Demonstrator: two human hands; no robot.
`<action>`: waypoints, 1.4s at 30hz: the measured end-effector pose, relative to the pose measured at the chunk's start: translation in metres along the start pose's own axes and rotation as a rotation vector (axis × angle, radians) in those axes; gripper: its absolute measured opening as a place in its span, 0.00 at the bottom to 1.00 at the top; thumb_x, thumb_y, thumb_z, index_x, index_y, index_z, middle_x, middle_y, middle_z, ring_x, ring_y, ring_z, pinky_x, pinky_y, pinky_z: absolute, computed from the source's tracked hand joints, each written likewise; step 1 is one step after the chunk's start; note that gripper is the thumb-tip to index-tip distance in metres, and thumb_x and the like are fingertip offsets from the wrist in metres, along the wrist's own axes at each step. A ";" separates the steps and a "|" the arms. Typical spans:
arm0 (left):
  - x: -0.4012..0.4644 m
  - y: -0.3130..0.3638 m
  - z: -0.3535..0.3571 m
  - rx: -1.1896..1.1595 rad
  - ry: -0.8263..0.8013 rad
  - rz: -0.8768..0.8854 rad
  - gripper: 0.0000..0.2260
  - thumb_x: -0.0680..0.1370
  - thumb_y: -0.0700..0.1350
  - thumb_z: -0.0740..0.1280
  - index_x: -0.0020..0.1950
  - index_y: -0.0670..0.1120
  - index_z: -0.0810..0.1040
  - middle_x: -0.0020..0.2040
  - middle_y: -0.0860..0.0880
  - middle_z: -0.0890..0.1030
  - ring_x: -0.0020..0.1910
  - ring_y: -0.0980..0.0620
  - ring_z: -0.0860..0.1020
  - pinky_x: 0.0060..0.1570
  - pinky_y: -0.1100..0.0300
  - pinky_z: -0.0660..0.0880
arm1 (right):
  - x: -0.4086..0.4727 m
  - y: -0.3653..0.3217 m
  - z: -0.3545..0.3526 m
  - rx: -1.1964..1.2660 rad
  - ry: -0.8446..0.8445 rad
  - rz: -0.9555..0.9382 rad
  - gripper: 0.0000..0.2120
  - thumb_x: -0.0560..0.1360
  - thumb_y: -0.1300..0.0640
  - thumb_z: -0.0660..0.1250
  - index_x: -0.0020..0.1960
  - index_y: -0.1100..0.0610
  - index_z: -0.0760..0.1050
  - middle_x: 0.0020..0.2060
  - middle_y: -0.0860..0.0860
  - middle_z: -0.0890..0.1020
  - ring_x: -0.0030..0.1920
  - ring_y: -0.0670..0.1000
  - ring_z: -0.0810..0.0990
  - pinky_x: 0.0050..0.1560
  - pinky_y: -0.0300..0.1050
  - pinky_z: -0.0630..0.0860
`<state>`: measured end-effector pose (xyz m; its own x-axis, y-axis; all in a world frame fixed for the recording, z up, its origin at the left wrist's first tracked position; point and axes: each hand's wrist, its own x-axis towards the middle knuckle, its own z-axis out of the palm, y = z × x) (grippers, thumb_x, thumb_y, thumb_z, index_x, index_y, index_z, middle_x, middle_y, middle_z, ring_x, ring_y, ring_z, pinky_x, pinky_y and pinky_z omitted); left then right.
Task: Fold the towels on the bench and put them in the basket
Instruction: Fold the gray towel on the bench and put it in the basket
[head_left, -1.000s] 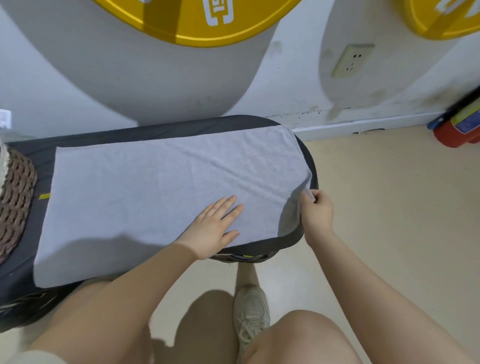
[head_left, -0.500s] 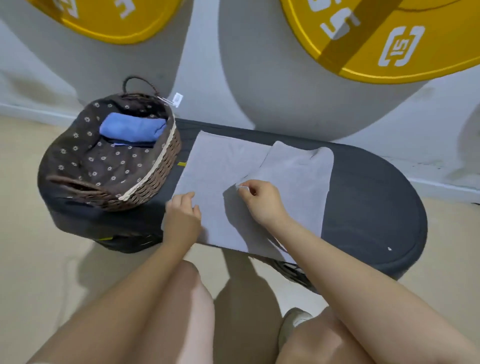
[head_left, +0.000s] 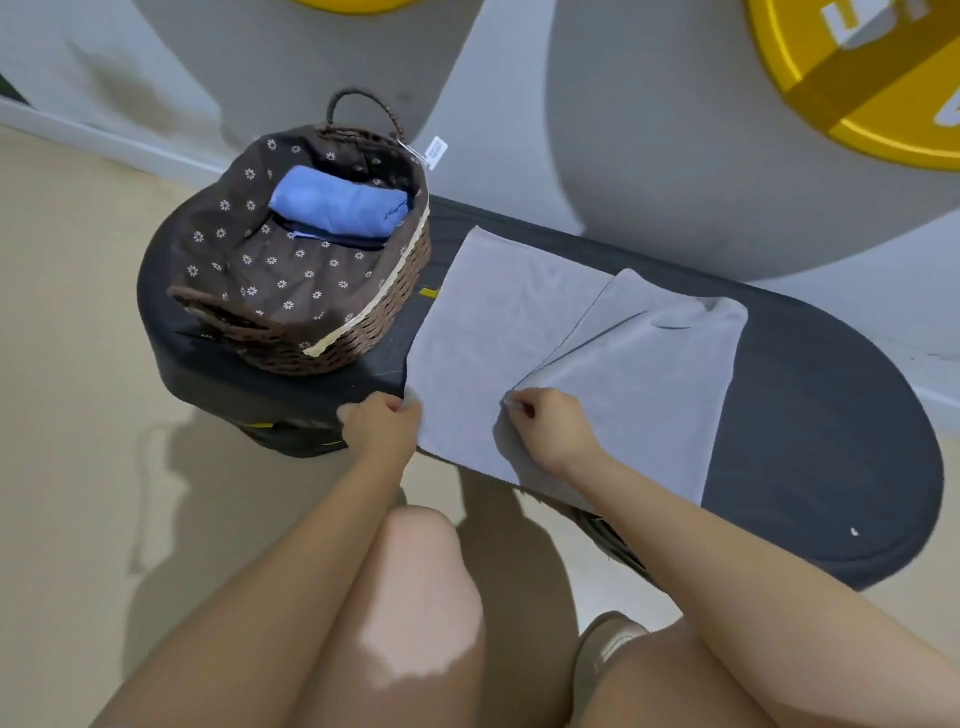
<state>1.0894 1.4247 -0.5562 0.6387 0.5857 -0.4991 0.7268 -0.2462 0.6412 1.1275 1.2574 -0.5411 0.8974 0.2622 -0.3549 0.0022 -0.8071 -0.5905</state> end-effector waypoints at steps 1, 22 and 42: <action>-0.005 0.005 0.003 -0.101 -0.031 0.047 0.11 0.77 0.45 0.63 0.36 0.43 0.69 0.41 0.47 0.68 0.39 0.49 0.66 0.35 0.59 0.65 | -0.002 0.003 -0.003 0.030 0.018 0.008 0.13 0.79 0.60 0.57 0.51 0.65 0.78 0.47 0.60 0.82 0.48 0.58 0.77 0.48 0.48 0.74; -0.062 0.057 0.074 -0.214 -0.256 0.465 0.10 0.75 0.45 0.68 0.42 0.38 0.80 0.38 0.36 0.81 0.34 0.54 0.69 0.39 0.61 0.68 | -0.034 0.021 -0.049 0.388 0.493 0.037 0.04 0.75 0.62 0.64 0.42 0.55 0.70 0.39 0.50 0.77 0.40 0.51 0.75 0.41 0.38 0.71; -0.072 0.072 0.074 -0.305 -0.364 0.474 0.10 0.77 0.40 0.64 0.41 0.55 0.75 0.38 0.54 0.81 0.44 0.52 0.79 0.54 0.54 0.75 | -0.044 0.023 -0.053 0.320 0.486 -0.075 0.07 0.76 0.64 0.64 0.47 0.60 0.81 0.43 0.52 0.82 0.43 0.47 0.77 0.48 0.38 0.72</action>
<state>1.1145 1.3076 -0.5179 0.9545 0.1571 -0.2534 0.2769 -0.1524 0.9487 1.1114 1.1994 -0.5007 0.9995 -0.0210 0.0248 0.0082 -0.5761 -0.8173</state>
